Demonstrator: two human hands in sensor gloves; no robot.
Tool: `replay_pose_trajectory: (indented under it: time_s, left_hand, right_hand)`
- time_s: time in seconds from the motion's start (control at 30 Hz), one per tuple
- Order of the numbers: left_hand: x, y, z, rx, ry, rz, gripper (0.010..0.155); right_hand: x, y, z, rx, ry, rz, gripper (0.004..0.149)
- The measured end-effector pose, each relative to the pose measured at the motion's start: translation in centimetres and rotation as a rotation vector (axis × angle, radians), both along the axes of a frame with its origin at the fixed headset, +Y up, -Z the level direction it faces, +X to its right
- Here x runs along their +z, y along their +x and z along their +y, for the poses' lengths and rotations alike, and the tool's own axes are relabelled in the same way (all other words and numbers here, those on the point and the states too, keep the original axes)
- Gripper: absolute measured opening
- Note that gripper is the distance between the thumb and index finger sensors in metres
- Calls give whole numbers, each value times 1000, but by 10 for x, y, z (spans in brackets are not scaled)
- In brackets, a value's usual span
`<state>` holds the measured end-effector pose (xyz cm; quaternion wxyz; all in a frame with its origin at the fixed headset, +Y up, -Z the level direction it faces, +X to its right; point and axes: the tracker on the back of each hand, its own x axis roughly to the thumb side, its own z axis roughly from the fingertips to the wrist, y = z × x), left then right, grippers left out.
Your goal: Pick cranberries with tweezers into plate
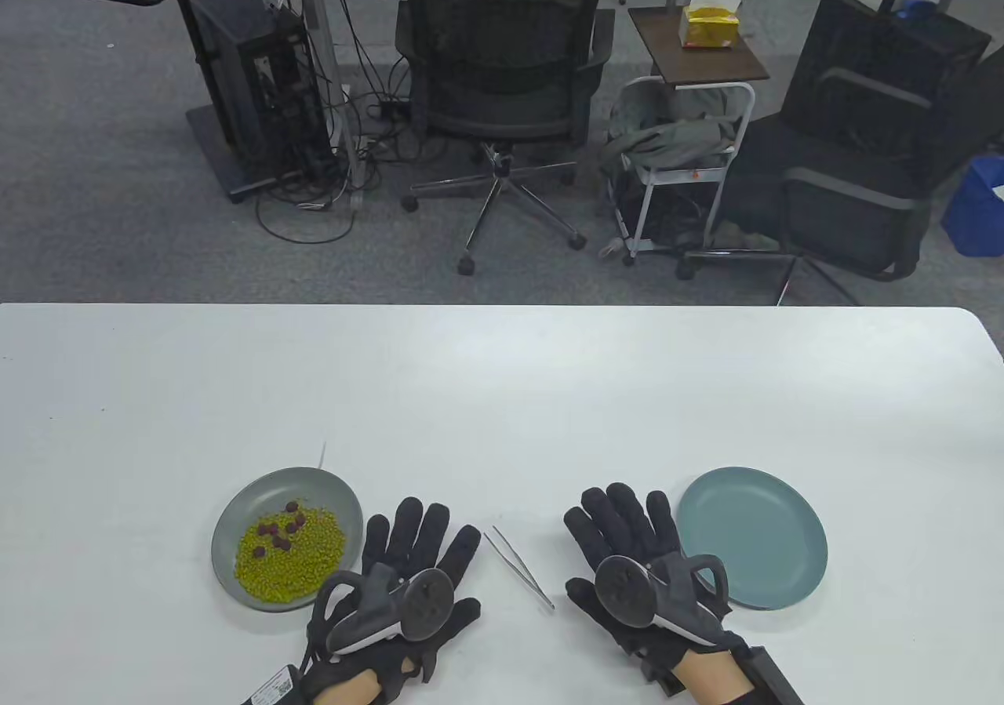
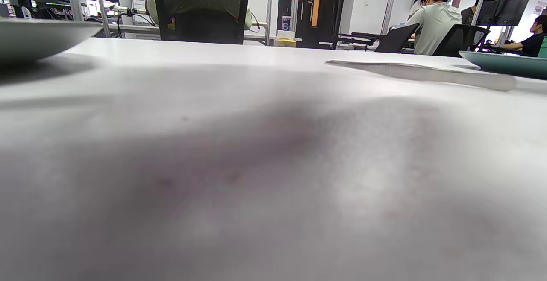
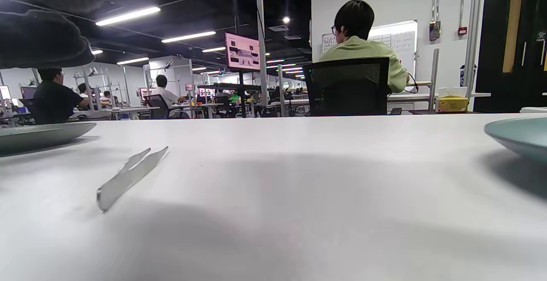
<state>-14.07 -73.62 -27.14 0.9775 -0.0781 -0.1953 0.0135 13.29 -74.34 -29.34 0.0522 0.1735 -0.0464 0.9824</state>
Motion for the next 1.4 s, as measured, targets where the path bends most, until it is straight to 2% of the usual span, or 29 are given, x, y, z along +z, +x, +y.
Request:
replay_pose_trajectory:
  time_s: [0.77,1.4]
  left_hand:
    - [2,2,0,-9,1,10,83]
    - [-1,3,-13,-16,-20,-1,83]
  right_hand:
    - [2,-1,-2,11,-7,7,79]
    - [3,-1,0,53,-31,10,82]
